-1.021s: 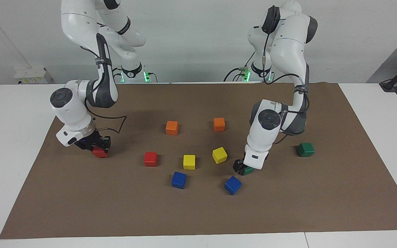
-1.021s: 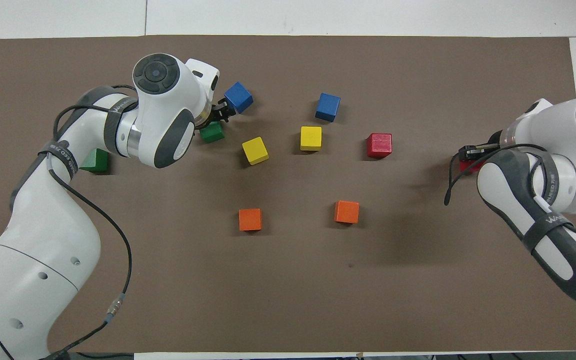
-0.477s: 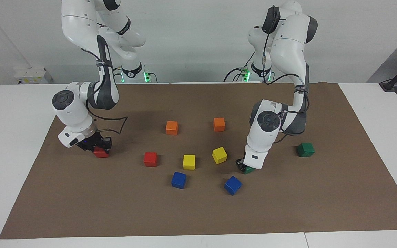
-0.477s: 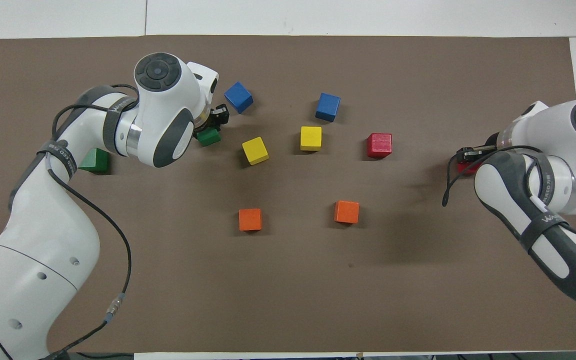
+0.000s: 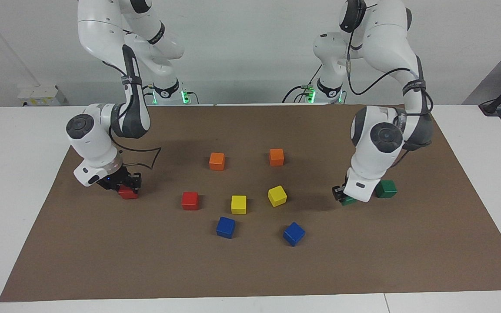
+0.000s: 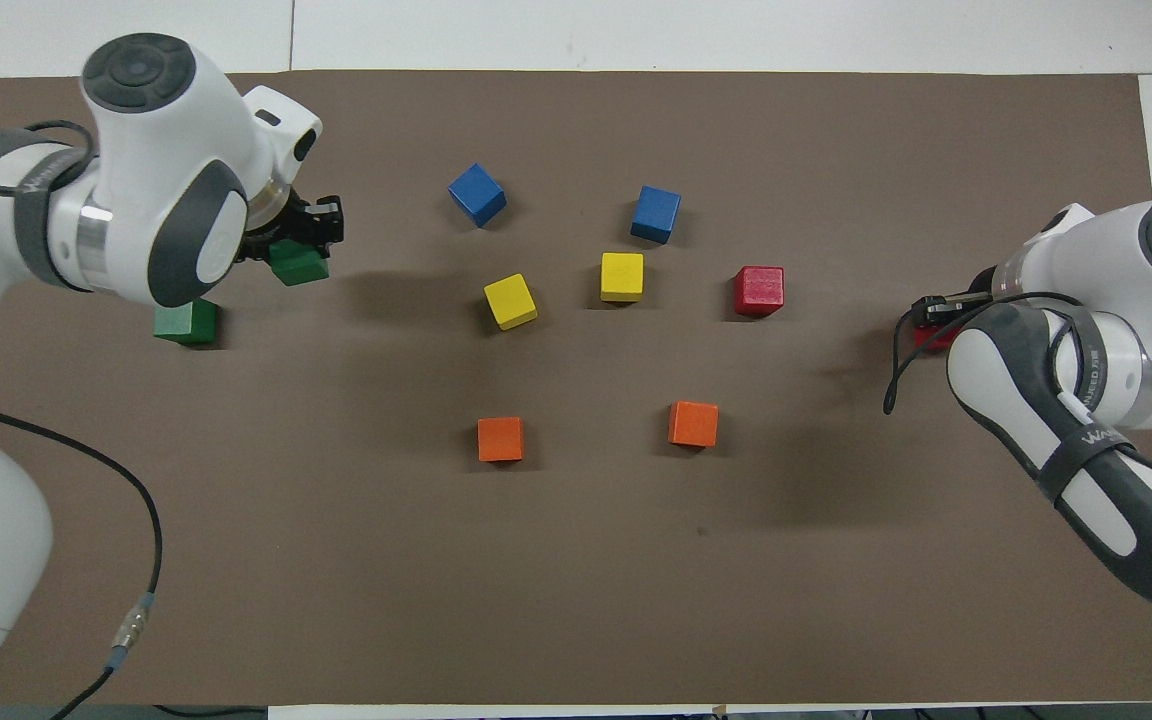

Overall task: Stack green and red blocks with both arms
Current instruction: 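Stack the green cube on the other while the right gripper lowers the red cube, then reach the right gripper to the other red cube and grasp it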

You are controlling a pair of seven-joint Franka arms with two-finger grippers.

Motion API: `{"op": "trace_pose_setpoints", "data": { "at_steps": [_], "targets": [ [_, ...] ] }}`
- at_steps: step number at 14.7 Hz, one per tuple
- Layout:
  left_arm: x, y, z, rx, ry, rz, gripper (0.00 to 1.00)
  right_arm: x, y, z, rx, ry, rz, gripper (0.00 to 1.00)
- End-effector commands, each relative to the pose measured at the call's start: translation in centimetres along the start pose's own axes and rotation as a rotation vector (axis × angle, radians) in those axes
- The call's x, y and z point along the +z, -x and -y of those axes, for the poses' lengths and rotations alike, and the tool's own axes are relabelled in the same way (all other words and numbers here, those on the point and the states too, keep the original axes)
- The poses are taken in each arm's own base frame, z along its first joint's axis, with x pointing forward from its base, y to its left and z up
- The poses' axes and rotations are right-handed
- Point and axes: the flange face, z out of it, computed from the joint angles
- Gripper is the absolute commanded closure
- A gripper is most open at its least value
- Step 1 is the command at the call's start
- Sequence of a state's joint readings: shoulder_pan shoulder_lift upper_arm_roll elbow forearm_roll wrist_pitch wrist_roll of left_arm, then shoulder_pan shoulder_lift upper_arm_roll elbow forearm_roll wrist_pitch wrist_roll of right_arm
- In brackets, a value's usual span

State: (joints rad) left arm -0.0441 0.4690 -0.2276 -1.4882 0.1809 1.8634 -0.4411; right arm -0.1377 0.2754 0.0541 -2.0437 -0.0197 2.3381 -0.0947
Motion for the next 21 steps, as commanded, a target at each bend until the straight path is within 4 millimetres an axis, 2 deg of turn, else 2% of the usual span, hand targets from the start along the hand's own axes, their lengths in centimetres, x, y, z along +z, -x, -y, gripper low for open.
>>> {"op": "trace_pose_setpoints", "data": {
  "at_steps": [1, 3, 4, 5, 6, 8, 9, 12, 15, 16, 18, 19, 21],
  "targets": [
    [-0.6, 0.9, 4.3, 0.103, -0.022, 0.025, 1.00, 0.2, 0.0, 0.0, -0.011, 0.000, -0.016, 1.00],
    [-0.2, 0.6, 8.1, 0.184, -0.022, 0.041, 1.00, 0.2, 0.0, 0.0, -0.009, 0.000, -0.016, 0.98],
    [0.0, 0.6, 9.9, 0.215, -0.022, 0.043, 1.00, 0.2, 0.0, 0.0, -0.009, 0.000, -0.016, 0.65],
    [0.4, 0.6, 12.2, 0.229, -0.011, 0.051, 1.00, 0.2, 0.1, 0.0, -0.009, 0.000, -0.015, 0.12],
    [0.3, 0.5, 13.8, 0.248, 0.010, 0.050, 1.00, 0.2, 0.0, 0.0, -0.007, 0.000, -0.013, 0.00],
    [0.6, 0.7, 16.7, 0.282, 0.034, 0.047, 1.00, 0.0, -0.1, -0.1, -0.004, 0.001, -0.016, 0.00],
    [1.2, 0.7, 17.5, 0.276, 0.053, 0.033, 1.00, -0.1, -0.2, -0.2, -0.004, 0.001, -0.019, 0.00],
    [2.5, 1.3, 17.7, 0.262, 0.068, -0.047, 1.00, -2.4, -1.2, 0.8, -0.002, -0.007, -0.014, 0.00],
    [3.2, 1.7, 18.0, 0.233, 0.096, -0.059, 1.00, -8.2, -2.0, 1.9, -0.001, -0.009, 0.024, 0.00],
    [3.3, 1.8, 18.0, 0.222, 0.113, -0.058, 1.00, -10.2, -2.6, 3.3, -0.035, -0.009, 0.027, 0.00],
    [3.7, 2.1, 18.0, 0.205, 0.117, -0.055, 1.00, -13.2, -3.3, 4.4, -0.055, -0.005, -0.014, 0.00],
    [3.9, 2.2, 18.1, 0.177, 0.117, -0.050, 1.00, -15.0, -4.1, 5.5, -0.075, -0.004, -0.046, 0.00],
    [4.0, 2.1, 18.5, 0.175, 0.116, -0.057, 1.00, -17.5, -5.4, 5.3, -0.064, -0.010, -0.056, 0.00]
  ]
}}
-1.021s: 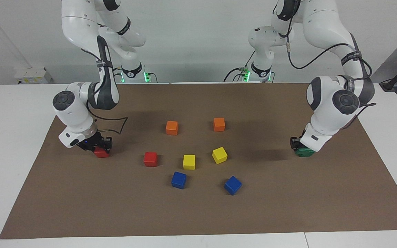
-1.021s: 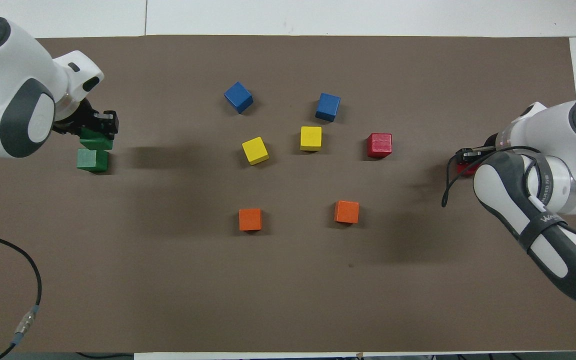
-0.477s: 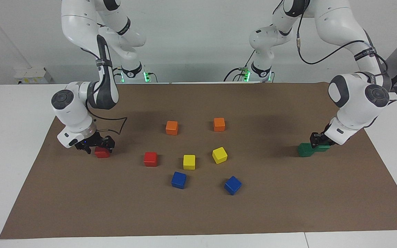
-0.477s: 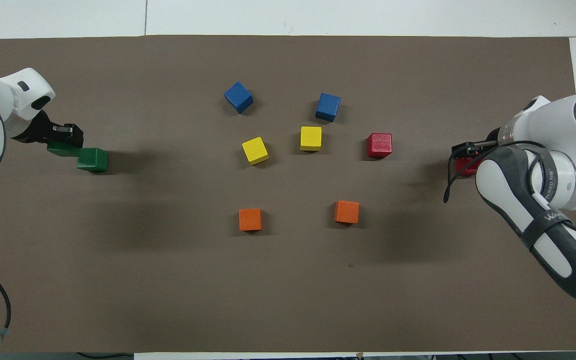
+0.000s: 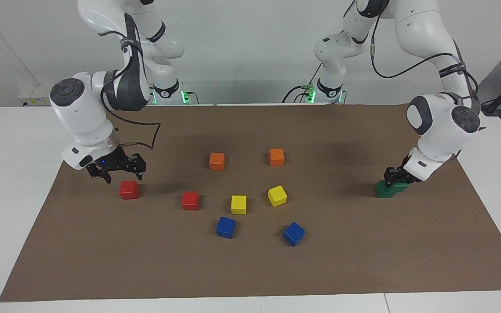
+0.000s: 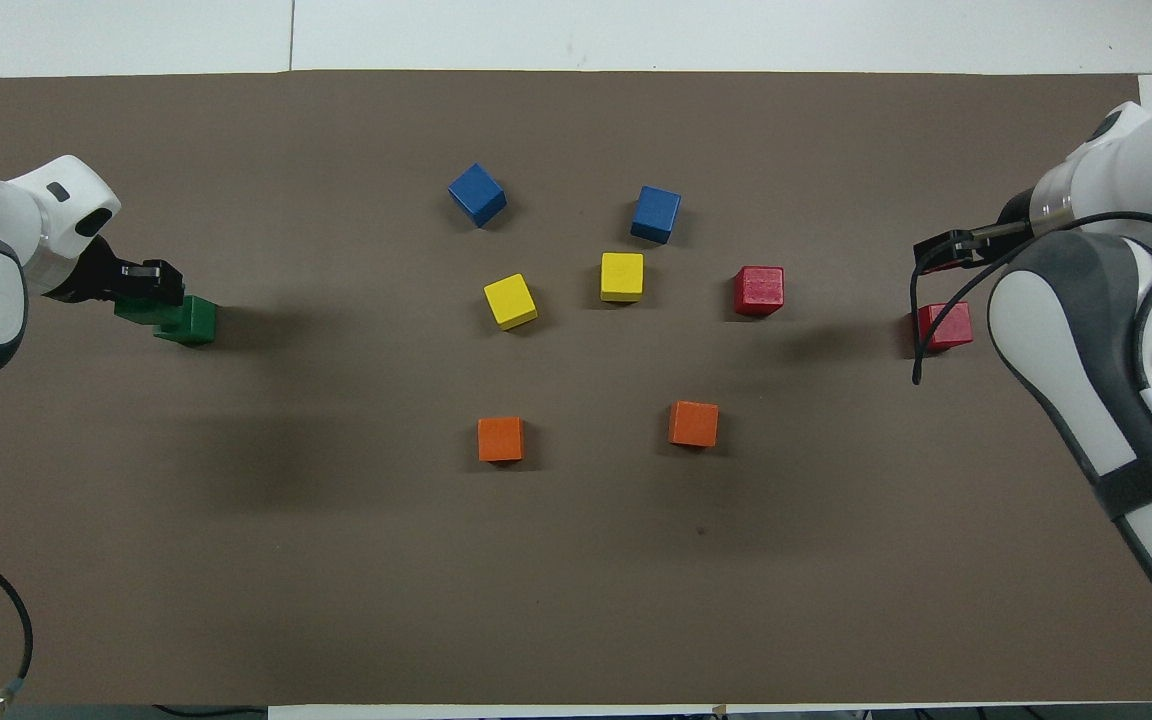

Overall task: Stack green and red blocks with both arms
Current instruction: 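Reach the right gripper to the other red cube and grasp it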

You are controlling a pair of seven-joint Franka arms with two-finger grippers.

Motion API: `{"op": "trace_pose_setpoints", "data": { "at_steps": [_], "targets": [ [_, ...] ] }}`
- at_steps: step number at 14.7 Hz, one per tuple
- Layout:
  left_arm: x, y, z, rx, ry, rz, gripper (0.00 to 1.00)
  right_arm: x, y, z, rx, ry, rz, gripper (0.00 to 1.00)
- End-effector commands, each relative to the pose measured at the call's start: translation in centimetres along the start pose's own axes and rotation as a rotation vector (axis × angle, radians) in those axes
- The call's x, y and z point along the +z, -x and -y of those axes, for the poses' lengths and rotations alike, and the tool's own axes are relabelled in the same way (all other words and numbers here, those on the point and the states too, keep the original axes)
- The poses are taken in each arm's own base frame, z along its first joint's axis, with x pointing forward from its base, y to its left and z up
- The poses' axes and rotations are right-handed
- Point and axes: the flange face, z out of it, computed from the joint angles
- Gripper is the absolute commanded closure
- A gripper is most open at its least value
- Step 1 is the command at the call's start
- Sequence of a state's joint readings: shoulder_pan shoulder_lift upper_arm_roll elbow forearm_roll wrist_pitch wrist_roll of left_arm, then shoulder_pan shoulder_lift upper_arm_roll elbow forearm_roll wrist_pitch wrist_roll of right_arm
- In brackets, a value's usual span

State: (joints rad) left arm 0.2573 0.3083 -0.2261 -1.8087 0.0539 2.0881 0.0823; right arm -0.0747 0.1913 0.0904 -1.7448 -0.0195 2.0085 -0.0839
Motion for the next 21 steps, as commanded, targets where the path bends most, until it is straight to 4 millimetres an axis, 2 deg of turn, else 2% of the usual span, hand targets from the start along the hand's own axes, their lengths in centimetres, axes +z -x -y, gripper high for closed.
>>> {"op": "trace_pose_setpoints", "data": {
  "at_steps": [1, 3, 5, 7, 9, 10, 14, 15, 16, 17, 19, 21],
  "targets": [
    [-0.7, 0.8, -0.1, -0.004, 0.001, -0.037, 1.00, -2.0, -2.2, 0.0, 0.012, -0.014, 0.014, 0.00],
    [-0.6, 0.7, -0.6, 0.011, -0.001, -0.040, 1.00, -2.3, -3.1, 2.2, 0.017, -0.023, 0.031, 0.00],
    [-0.5, 0.7, -0.6, 0.014, -0.002, -0.038, 1.00, -1.2, -4.1, 4.0, 0.037, -0.015, 0.080, 0.00],
    [-0.4, 0.8, -0.4, 0.041, -0.006, -0.035, 1.00, -0.5, -5.5, 7.1, 0.024, -0.015, 0.079, 0.00],
    [-0.2, 0.8, -0.3, 0.042, -0.005, -0.034, 1.00, 0.0, -6.7, 8.1, 0.037, -0.022, 0.071, 0.00],
    [-0.1, 0.8, -0.3, 0.043, -0.006, -0.031, 1.00, 0.2, -7.2, 9.3, 0.045, -0.028, 0.067, 0.00],
    [0.1, 0.8, -0.1, 0.038, -0.005, -0.029, 1.00, 1.9, -8.0, 14.3, 0.110, -0.054, 0.045, 0.00],
    [0.2, 0.8, 0.0, 0.036, -0.006, -0.026, 1.00, 3.0, -7.9, 15.4, 0.115, -0.060, 0.034, 0.00],
    [0.4, 0.9, 0.1, 0.036, -0.008, -0.023, 1.00, 5.1, -7.3, 15.2, 0.118, -0.060, 0.054, 0.00],
    [0.4, 0.9, 0.3, 0.033, -0.008, -0.023, 1.00, 6.3, -6.8, 14.9, 0.121, -0.058, 0.058, 0.00],
    [0.4, 0.9, 0.4, 0.033, -0.008, -0.023, 1.00, 7.7, -5.4, 15.1, 0.133, -0.066, 0.058, 0.00],
    [0.5, 0.9, 0.5, 0.034, -0.008, -0.023, 1.00, 9.6, -4.0, 13.4, 0.148, -0.067, 0.035, 0.00]
  ]
}}
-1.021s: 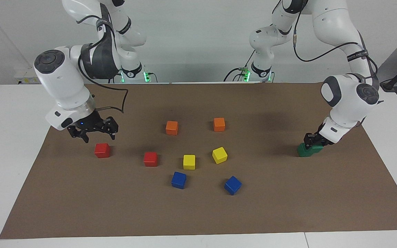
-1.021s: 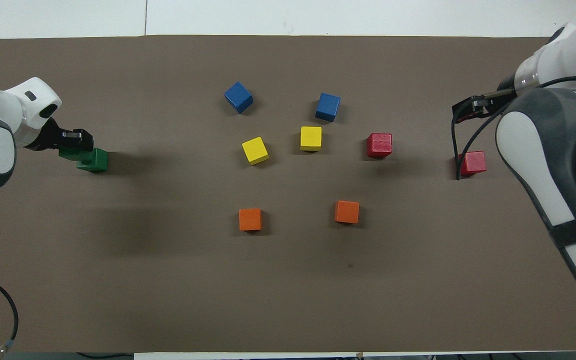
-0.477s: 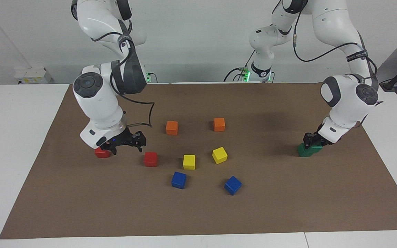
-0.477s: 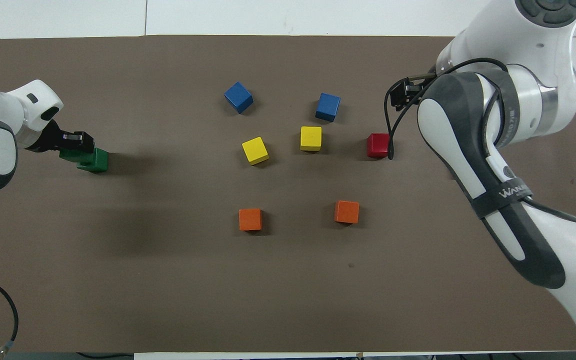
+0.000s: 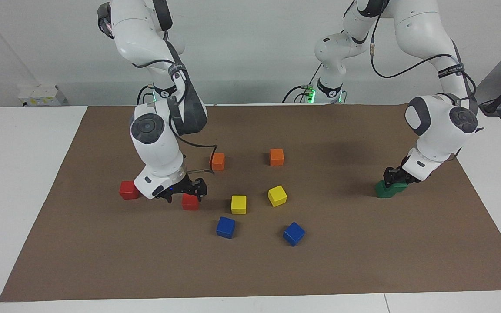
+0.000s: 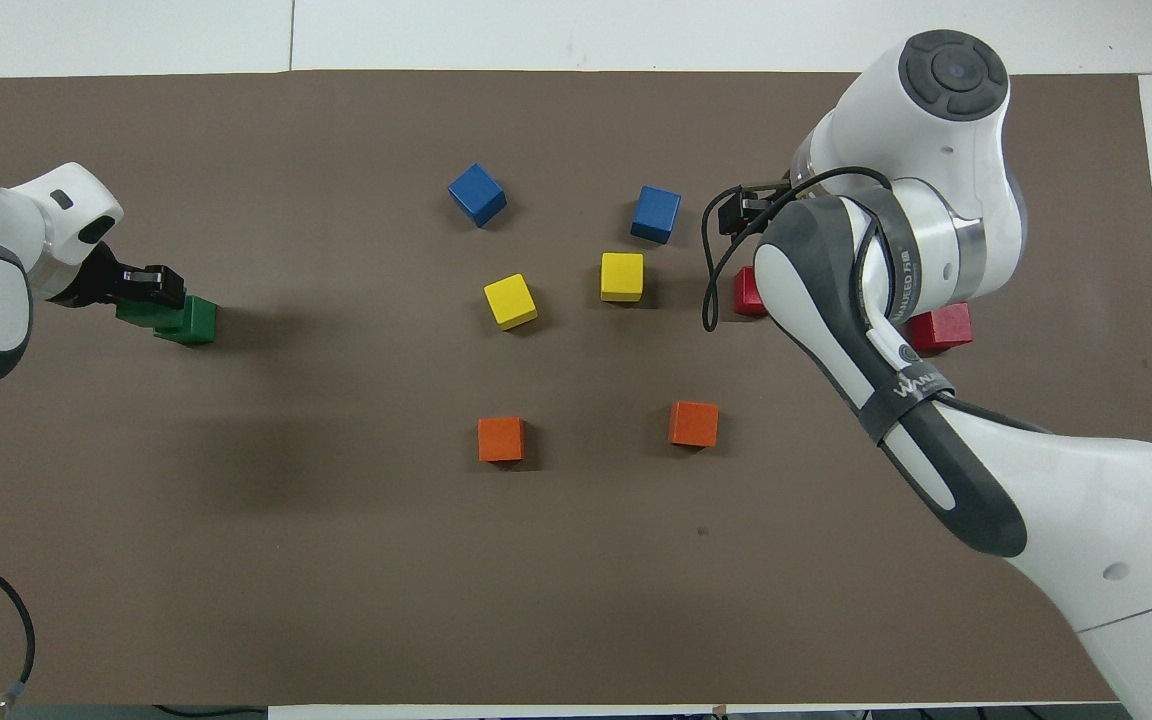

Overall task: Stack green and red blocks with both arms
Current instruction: 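Carry the red cube with the right gripper onto the first red cube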

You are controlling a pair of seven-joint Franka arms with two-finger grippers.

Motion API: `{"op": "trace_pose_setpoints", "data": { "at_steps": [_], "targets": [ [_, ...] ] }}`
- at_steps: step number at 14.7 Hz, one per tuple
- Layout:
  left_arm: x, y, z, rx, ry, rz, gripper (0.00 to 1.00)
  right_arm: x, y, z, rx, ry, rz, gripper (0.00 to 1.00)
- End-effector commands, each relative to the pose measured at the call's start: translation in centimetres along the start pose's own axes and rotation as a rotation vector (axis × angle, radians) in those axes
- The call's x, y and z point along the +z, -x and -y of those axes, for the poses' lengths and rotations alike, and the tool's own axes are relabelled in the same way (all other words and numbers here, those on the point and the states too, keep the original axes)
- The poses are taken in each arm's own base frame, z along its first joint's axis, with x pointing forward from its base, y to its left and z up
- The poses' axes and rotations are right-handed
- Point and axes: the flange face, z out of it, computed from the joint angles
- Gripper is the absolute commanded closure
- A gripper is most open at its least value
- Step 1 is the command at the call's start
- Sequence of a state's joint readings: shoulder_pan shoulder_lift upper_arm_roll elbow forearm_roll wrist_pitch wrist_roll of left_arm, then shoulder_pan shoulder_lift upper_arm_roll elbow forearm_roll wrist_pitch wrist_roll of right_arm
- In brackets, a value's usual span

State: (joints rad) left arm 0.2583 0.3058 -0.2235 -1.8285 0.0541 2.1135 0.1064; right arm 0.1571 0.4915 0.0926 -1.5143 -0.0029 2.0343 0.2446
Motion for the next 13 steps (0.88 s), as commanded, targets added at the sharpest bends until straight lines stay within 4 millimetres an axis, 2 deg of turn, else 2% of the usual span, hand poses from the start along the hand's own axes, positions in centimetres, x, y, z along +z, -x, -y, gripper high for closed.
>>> {"op": "trace_pose_setpoints", "data": {
  "at_steps": [1, 4, 9, 13],
  "targets": [
    [0.1, 0.7, 0.3, 0.012, -0.006, -0.014, 1.00, 1.3, 2.4, -2.3, 0.034, -0.018, -0.018, 0.00],
    [0.4, 0.6, 0.3, 0.015, -0.004, -0.010, 1.00, 1.9, 3.3, -2.4, 0.032, -0.013, -0.003, 0.00],
    [0.6, 0.6, 0.2, 0.015, -0.003, -0.008, 1.00, 2.5, 4.1, -0.4, 0.026, -0.017, -0.016, 0.00],
    [0.8, 0.6, 0.2, 0.017, -0.003, -0.010, 1.00, 3.8, 4.1, -0.3, 0.023, -0.019, -0.018, 0.00]
  ]
}}
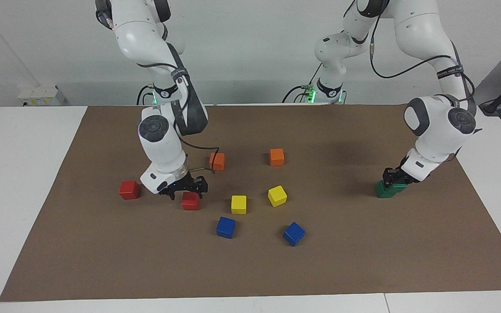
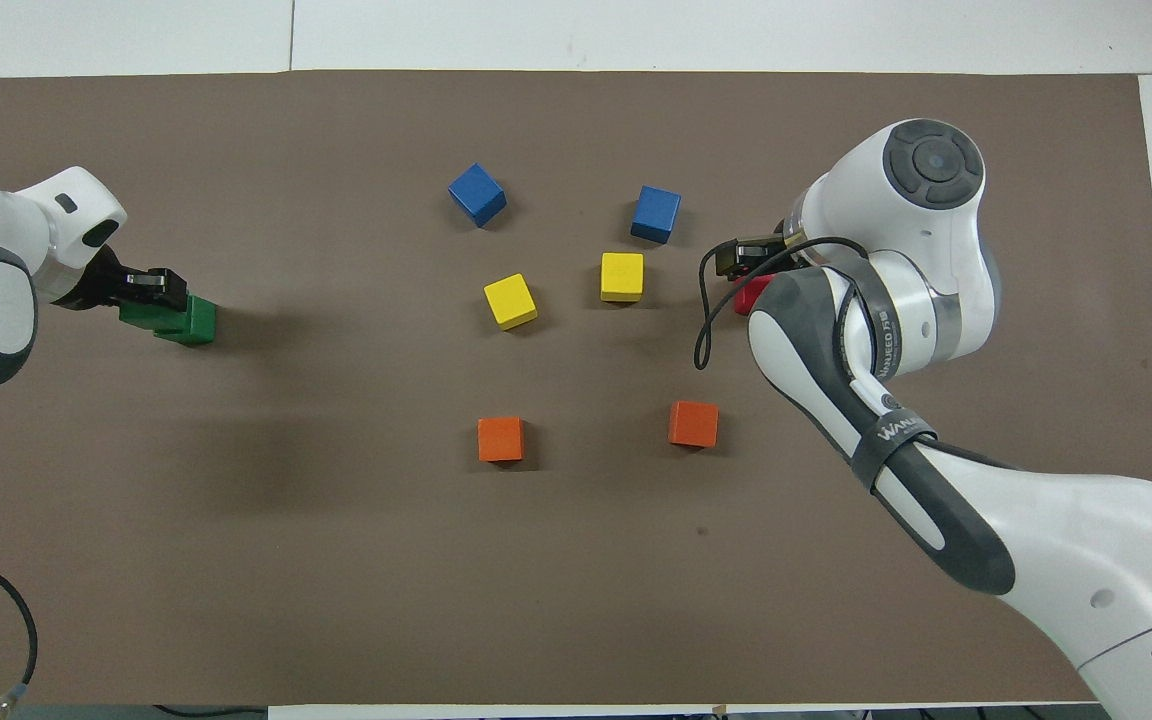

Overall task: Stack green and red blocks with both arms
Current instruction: 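Carry the red cube with the right gripper onto the first red cube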

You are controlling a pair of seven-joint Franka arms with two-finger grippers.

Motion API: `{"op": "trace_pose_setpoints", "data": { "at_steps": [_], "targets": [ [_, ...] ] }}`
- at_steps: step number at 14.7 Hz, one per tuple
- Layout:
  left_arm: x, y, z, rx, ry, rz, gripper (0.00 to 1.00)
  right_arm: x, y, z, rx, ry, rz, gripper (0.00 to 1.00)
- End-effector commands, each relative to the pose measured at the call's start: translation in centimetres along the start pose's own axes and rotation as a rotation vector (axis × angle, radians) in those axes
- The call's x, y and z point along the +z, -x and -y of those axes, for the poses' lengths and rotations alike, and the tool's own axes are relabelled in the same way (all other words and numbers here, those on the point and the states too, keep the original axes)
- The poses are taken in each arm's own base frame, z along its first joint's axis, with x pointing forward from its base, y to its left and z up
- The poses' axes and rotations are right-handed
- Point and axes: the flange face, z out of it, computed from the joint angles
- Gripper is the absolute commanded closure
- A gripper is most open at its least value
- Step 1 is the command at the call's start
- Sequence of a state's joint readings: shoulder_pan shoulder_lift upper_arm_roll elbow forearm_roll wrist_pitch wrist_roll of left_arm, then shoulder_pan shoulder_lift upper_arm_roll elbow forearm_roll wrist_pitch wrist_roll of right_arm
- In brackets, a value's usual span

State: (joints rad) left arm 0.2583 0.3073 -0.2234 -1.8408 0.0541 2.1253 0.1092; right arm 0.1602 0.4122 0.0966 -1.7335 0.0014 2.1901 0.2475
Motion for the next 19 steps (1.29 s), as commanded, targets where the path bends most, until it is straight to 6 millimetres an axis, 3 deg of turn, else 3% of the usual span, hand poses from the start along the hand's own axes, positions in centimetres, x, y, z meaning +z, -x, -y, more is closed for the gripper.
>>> {"op": "trace_pose_setpoints", "data": {
  "at_steps": [1, 4, 7, 9, 10, 11, 12, 15, 19],
  "targets": [
    [0.4, 0.4, 0.3, 0.014, -0.003, -0.010, 1.00, 0.8, 0.7, -0.1, 0.028, -0.016, -0.001, 0.00],
    [0.5, 0.4, 0.1, 0.017, -0.004, -0.010, 1.00, 2.2, 1.2, -0.2, 0.030, -0.018, -0.005, 0.00],
    [0.7, 0.5, 0.1, 0.016, -0.004, -0.008, 0.99, 2.3, 1.2, -0.1, 0.030, -0.018, -0.005, 0.00],
    [0.7, 0.5, 0.1, 0.016, -0.004, -0.008, 0.89, 3.0, 1.3, 0.0, 0.032, -0.016, 0.006, 0.00],
    [0.7, 0.4, 0.0, 0.018, -0.004, -0.010, 0.64, 3.7, 1.6, 0.4, 0.037, -0.016, 0.008, 0.00],
    [0.7, 0.5, 0.0, 0.016, -0.004, -0.011, 0.25, 4.0, 1.8, 0.8, 0.034, -0.018, 0.001, 0.00],
    [0.7, 0.4, 0.1, 0.016, -0.005, -0.016, 0.00, 4.6, 2.0, 0.9, 0.035, -0.018, 0.001, 0.00],
    [0.7, 0.4, 0.0, 0.016, -0.005, -0.016, 0.00, 5.2, 1.9, 0.7, 0.038, -0.019, 0.001, 0.05],
    [0.6, 0.5, 0.1, 0.016, -0.005, -0.014, 0.00, 5.0, 1.6, -0.8, 0.049, -0.015, 0.008, 0.35]
  ]
}}
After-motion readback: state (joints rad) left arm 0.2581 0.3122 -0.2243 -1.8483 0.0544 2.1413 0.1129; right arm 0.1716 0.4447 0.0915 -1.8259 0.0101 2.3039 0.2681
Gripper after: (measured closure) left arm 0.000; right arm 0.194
